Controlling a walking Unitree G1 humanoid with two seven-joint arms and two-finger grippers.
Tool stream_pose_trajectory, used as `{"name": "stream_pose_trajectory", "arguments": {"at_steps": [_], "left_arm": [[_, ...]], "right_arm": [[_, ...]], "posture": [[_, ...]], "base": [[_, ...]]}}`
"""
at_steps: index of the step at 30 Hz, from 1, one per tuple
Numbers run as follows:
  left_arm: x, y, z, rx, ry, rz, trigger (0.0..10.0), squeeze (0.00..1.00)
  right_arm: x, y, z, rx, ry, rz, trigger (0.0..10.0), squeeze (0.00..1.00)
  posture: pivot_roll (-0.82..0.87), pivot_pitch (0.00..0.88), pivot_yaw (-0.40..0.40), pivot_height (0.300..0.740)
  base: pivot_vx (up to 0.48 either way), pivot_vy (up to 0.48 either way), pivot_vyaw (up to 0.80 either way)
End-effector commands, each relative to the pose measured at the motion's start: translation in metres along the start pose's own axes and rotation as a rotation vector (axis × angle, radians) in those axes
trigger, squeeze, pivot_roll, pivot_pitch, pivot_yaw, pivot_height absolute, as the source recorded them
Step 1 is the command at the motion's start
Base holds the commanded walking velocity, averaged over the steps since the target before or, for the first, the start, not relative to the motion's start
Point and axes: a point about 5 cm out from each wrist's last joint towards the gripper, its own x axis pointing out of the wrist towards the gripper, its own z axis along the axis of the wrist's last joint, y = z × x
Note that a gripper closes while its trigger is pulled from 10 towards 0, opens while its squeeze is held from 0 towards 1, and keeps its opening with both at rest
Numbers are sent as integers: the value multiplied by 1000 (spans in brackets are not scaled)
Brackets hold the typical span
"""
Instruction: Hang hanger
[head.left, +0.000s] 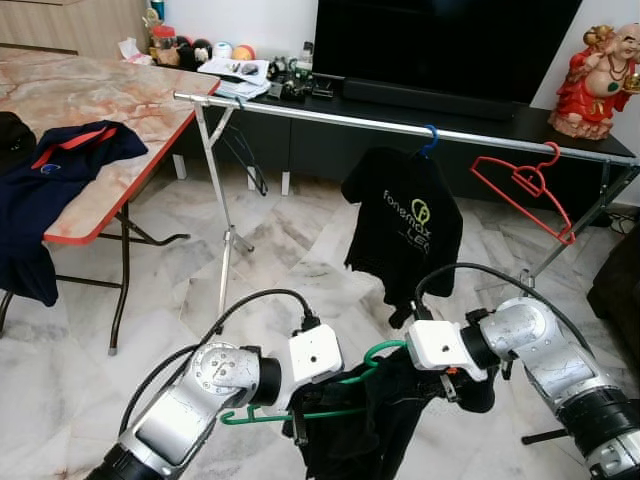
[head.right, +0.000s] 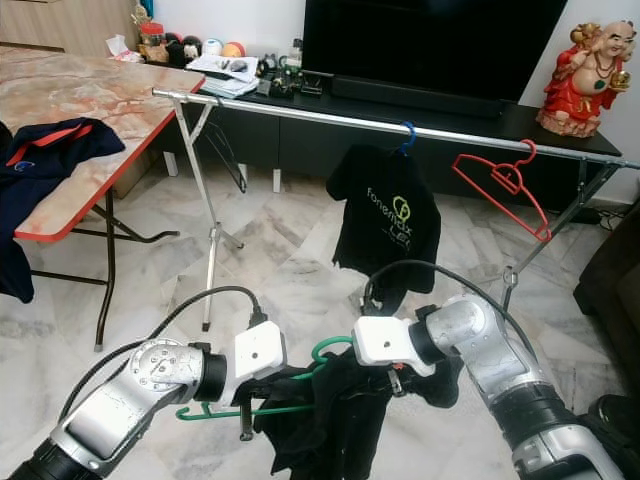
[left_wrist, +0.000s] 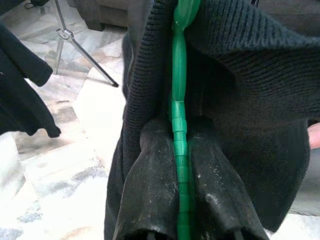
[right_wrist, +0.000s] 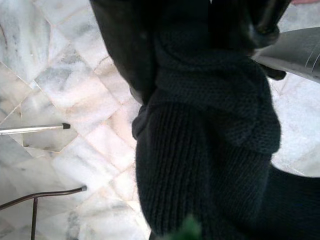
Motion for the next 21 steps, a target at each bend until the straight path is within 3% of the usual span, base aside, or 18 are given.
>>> {"name": "stream_pose_trajectory", "arguments": {"at_steps": [1,21], "left_arm": [[1,6,25,76,-88,15,10000,0],[1,6,26,66,-106,15,10000,0]], "right_arm": [[3,4,0,-9,6,32,0,0],[5,8,5,-3,-25,75,0,0]], "posture": [[75,68,-120,740],[71,70,-123,740]], "base": [[0,0,0],[0,0,0]]}}
